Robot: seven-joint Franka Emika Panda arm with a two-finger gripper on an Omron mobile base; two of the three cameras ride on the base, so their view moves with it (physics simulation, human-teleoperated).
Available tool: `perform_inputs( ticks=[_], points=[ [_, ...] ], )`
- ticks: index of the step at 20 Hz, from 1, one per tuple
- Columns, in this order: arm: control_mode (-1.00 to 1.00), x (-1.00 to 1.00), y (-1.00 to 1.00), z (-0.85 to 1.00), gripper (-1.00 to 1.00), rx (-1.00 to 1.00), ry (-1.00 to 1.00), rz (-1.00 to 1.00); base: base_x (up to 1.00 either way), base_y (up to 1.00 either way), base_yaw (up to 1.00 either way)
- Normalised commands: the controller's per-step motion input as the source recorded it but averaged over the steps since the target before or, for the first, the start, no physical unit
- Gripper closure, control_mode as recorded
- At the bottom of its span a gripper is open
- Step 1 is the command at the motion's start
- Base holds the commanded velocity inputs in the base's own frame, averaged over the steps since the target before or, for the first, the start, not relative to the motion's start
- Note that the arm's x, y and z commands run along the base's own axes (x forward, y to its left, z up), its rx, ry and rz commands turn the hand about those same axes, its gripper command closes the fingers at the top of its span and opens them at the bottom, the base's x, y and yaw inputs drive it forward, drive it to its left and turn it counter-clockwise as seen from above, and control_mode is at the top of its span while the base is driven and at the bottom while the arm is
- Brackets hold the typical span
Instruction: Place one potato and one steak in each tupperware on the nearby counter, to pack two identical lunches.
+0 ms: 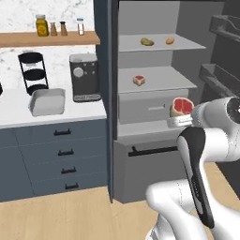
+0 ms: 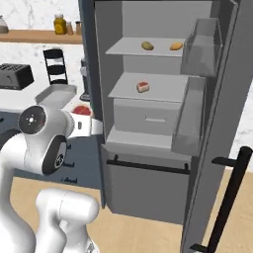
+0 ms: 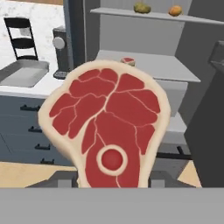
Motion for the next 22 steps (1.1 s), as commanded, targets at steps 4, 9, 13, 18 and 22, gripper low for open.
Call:
perform_inputs(
  ticks=[4,9,13,18,22],
  points=[
    [1.0,0.0,0.0,0.0,1.0,0.0,0.0,0.0,-0.16,1.0,0.0],
    [1.0,0.0,0.0,0.0,1.0,0.0,0.0,0.0,0.0,1.0,0.0],
    [1.0,0.0,0.0,0.0,1.0,0.0,0.0,0.0,0.48,1.0,0.0],
    [1.0,0.0,0.0,0.0,1.0,0.0,0.0,0.0,1.0,0.53,0.01],
    [1.0,0.0,0.0,0.0,1.0,0.0,0.0,0.0,1.0,0.27,0.02]
  ],
)
